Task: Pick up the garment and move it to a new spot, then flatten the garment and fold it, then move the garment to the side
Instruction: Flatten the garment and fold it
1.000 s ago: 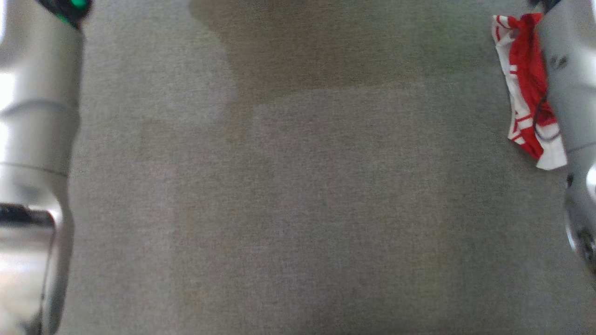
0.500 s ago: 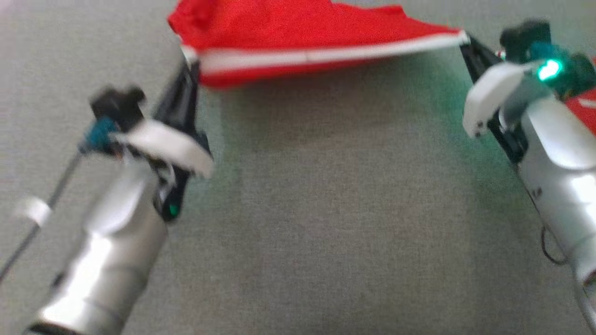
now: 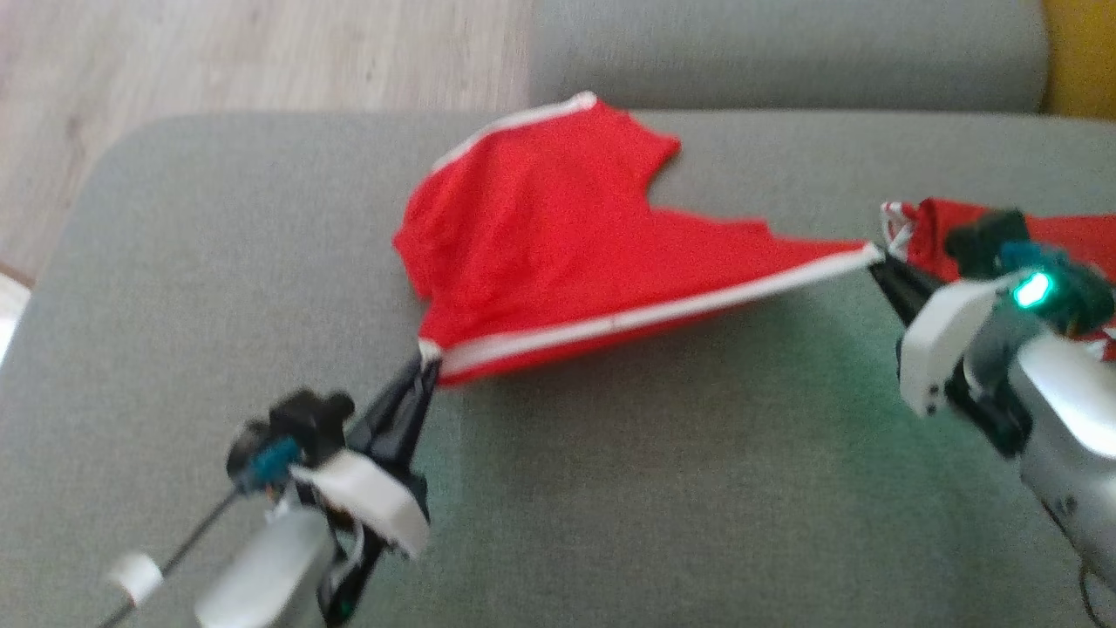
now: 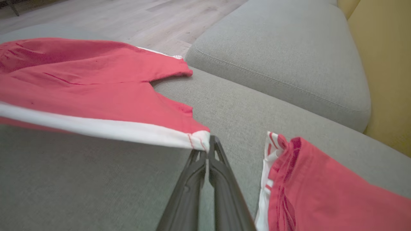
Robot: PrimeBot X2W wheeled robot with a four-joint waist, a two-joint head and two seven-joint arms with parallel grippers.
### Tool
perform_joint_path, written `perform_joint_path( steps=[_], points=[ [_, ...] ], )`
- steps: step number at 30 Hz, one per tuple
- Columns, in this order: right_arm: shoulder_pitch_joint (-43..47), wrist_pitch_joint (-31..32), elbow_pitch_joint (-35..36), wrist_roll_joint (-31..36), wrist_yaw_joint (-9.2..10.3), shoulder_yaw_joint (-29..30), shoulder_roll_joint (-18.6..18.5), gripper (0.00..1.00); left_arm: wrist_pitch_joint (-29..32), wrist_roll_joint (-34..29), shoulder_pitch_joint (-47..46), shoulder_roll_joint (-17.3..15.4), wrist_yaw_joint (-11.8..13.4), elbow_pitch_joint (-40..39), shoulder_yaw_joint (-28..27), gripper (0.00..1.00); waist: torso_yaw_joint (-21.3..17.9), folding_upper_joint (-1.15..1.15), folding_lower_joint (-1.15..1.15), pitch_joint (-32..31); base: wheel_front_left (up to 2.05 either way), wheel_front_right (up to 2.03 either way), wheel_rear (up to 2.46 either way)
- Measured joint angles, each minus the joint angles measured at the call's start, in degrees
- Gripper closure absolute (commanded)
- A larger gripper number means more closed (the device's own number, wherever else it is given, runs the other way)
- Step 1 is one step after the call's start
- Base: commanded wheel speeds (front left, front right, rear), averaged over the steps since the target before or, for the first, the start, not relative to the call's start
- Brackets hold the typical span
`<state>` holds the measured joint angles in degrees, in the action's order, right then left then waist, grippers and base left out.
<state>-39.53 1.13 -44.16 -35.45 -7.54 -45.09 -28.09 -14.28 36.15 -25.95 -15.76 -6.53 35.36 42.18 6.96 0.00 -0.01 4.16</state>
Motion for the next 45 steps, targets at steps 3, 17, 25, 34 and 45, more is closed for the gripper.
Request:
perform_joint_path(
  steps=[3,17,25,34,45],
  points=[
    [4.19,0.71,2.98,-3.54,0.00,-0.35,-1.68,1.00,0.00,0.03,4.63,-0.40,1.33,-2.58,0.68,1.00,-0.25,0.00,0.00,-2.92,0.00,0.00,0.00],
    [19.15,3.87,18.89,-3.92,0.00,7.54,-9.67,1.00,3.75,1.23,16.94,-4.39,8.26,-20.69,2.12,1.00,0.40,0.00,0.01,-7.55,0.00,0.00,0.00],
    [17.41,10.43,23.39,3.79,0.00,13.34,-9.21,1.00,6.21,1.14,13.08,-4.91,9.33,-22.46,1.87,1.00,2.45,0.00,0.02,-3.55,0.00,0.00,0.00],
    [4.14,15.85,21.34,10.03,0.00,13.55,-6.56,1.00,6.38,0.91,2.68,-0.65,9.15,-15.10,0.64,1.00,5.90,0.00,0.03,3.47,0.00,0.00,0.00],
    [-13.55,18.35,12.21,12.43,0.00,5.48,-6.53,1.00,5.53,0.60,-10.53,5.27,4.91,-3.64,0.45,1.00,11.22,0.00,0.03,11.86,0.00,0.00,0.00]
  ],
)
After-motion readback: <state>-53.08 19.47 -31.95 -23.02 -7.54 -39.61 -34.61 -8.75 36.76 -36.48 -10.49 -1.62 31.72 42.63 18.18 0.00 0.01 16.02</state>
